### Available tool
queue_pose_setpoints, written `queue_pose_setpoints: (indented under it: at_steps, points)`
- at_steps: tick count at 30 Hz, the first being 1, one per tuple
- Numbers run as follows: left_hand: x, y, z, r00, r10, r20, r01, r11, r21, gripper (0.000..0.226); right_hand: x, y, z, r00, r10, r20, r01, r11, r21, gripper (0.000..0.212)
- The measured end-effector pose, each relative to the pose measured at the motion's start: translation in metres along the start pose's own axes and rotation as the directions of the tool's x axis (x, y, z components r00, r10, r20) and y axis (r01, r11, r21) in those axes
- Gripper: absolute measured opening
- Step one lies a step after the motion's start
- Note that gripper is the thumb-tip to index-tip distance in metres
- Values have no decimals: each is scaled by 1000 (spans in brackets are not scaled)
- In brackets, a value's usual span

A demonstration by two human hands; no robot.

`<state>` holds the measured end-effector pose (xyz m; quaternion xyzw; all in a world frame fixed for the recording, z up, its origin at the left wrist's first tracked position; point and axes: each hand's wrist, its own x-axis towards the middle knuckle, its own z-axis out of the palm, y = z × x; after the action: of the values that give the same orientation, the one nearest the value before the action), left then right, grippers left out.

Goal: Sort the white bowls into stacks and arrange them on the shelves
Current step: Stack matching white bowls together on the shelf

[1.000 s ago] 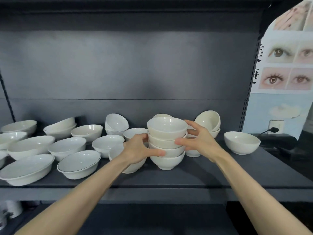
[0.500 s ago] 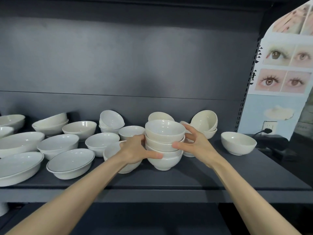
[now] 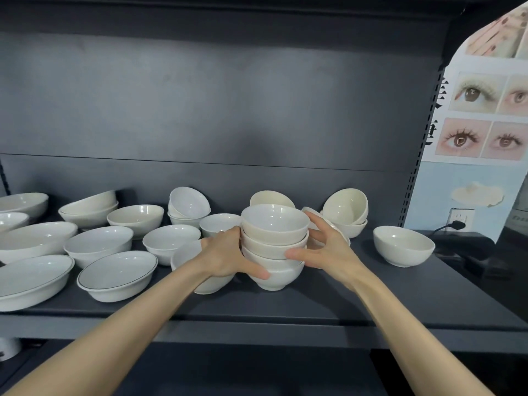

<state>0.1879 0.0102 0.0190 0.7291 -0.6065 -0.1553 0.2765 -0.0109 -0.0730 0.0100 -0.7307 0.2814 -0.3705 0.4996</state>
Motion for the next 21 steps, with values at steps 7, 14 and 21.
queue_pose_setpoints:
  at_steps: [7,14,21]
  points:
    - [0,-4,2,1000,7,3,-7,995,-104,80,-5,-1,0,1000,7,-6,-7,999,38,87]
    - [-9,9,4,996,88,-4,-87,969,-230,86,-21,-10,-11,999,22,-42,-20,999,50,89]
    - [-15,26,26,989,147,3,-139,940,-312,77,-50,-8,-35,994,28,-107,-26,999,22,92]
